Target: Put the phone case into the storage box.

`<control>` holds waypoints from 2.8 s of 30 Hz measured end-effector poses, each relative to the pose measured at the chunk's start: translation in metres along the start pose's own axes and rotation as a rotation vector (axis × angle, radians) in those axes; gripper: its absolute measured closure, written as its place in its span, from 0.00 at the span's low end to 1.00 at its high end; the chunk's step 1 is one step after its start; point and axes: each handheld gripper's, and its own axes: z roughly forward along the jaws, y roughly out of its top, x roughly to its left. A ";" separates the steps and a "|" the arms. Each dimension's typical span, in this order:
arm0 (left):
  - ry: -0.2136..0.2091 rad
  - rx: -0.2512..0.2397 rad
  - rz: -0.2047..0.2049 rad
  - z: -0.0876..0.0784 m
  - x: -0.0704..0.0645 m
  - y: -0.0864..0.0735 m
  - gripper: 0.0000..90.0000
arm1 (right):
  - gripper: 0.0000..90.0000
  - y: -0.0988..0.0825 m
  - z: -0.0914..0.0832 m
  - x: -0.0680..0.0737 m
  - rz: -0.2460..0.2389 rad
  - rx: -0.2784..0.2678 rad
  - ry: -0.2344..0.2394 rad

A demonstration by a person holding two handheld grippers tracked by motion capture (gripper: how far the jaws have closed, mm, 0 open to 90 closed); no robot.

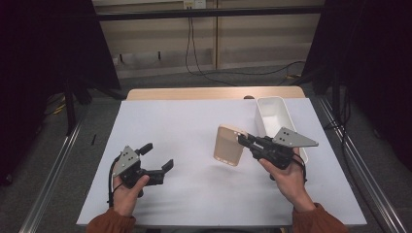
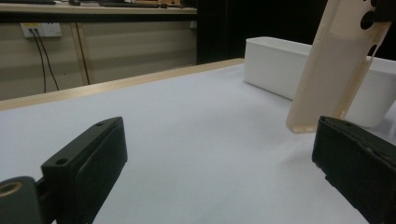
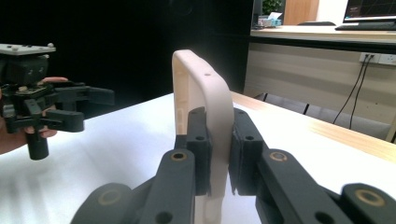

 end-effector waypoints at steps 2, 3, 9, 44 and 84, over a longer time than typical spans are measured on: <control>0.005 -0.002 -0.001 -0.005 0.003 -0.001 0.04 | 0.89 0.001 -0.002 -0.002 -0.001 -0.007 -0.008; 0.008 -0.003 0.001 -0.008 0.005 -0.002 0.04 | 0.89 0.001 -0.003 -0.003 0.000 -0.005 -0.010; 0.014 -0.009 -0.025 -0.021 0.012 -0.009 0.04 | 0.89 0.002 -0.006 -0.007 -0.001 -0.006 -0.020; 0.077 -0.049 -0.026 -0.036 0.013 -0.015 0.04 | 0.89 0.039 -0.025 -0.038 -0.014 -0.048 -0.098; 0.083 -0.047 -0.013 -0.034 0.014 -0.015 0.03 | 0.89 0.086 -0.061 -0.088 -0.066 -0.070 -0.219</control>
